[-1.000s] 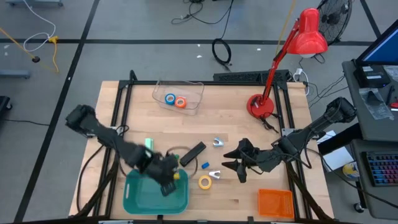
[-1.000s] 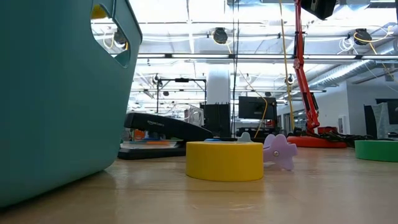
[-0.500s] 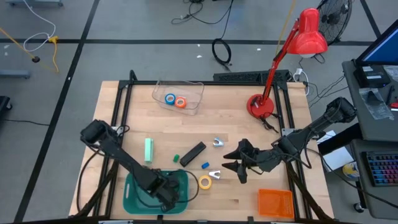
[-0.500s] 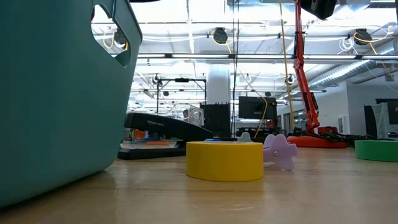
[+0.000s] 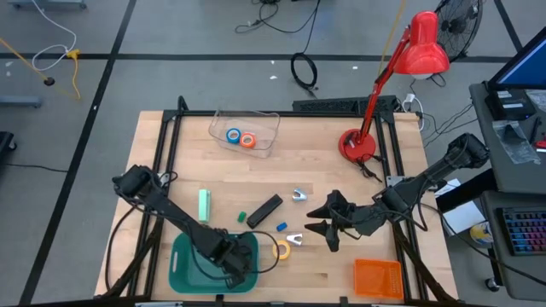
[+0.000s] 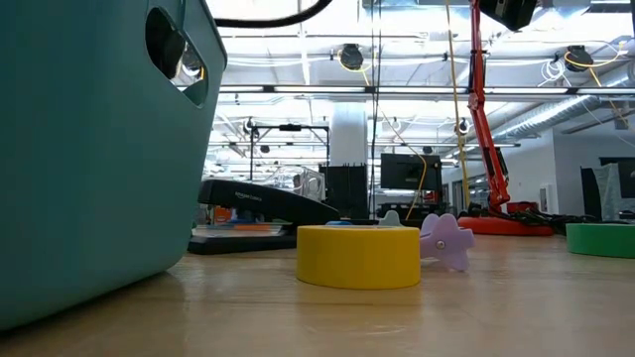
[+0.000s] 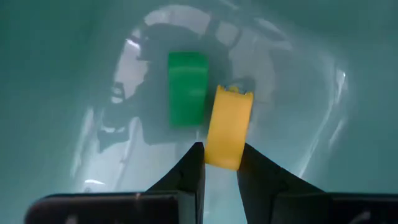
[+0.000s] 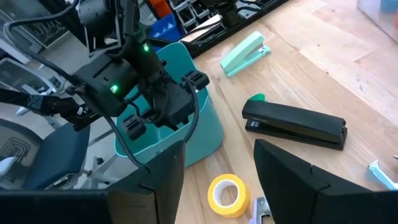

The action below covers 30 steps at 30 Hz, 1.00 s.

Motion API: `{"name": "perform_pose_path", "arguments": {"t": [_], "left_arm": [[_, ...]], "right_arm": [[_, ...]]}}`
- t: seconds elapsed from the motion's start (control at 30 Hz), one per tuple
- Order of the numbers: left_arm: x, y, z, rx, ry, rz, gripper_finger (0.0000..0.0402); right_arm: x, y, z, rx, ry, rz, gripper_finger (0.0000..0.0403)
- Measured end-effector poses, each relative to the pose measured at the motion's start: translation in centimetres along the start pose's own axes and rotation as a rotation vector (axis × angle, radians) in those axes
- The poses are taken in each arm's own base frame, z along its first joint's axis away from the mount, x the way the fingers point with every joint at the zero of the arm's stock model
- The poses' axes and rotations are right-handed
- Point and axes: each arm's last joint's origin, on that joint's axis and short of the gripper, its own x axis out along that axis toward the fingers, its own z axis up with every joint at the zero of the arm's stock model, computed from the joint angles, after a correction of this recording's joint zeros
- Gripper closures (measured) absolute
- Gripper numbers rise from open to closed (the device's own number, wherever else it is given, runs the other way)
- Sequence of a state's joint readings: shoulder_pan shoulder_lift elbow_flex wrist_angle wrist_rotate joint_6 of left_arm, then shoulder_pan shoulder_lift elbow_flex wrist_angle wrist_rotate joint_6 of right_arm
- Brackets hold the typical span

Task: Pick and place Stapler, Stapler remover, tape
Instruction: Put the small yellow stapler into the green bin, then put the large light green stapler into the green bin

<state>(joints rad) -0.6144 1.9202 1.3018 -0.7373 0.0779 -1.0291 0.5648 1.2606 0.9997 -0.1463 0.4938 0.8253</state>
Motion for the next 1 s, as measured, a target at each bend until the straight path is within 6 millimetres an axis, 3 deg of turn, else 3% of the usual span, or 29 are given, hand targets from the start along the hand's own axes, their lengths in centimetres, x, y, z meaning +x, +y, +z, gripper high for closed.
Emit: {"name": "perform_pose_path", "arguments": {"t": [0.33, 0.6, 0.77, 1.0], "left_arm": [[0.0, 0.0, 0.2, -0.007, -0.004, -0.007, 0.0261], [-0.4, 0.0, 0.0, -0.02, 0.002, -0.013, 0.0258], [-2.8, 0.4, -0.2, -0.036, -0.042, -0.012, 0.0257], [-7.7, 2.0, -0.5, -0.094, -0.166, 0.008, 0.0257]], "right_arm": [[0.0, 0.0, 0.0, 0.0, 0.001, 0.0, 0.0218], [0.0, 0.0, 0.0, -0.001, 0.001, 0.0, 0.0218], [0.0, 0.0, 0.0, -0.001, 0.001, 0.0, 0.0218], [0.0, 0.0, 0.0, -0.004, 0.001, 0.0, 0.0218]]}}
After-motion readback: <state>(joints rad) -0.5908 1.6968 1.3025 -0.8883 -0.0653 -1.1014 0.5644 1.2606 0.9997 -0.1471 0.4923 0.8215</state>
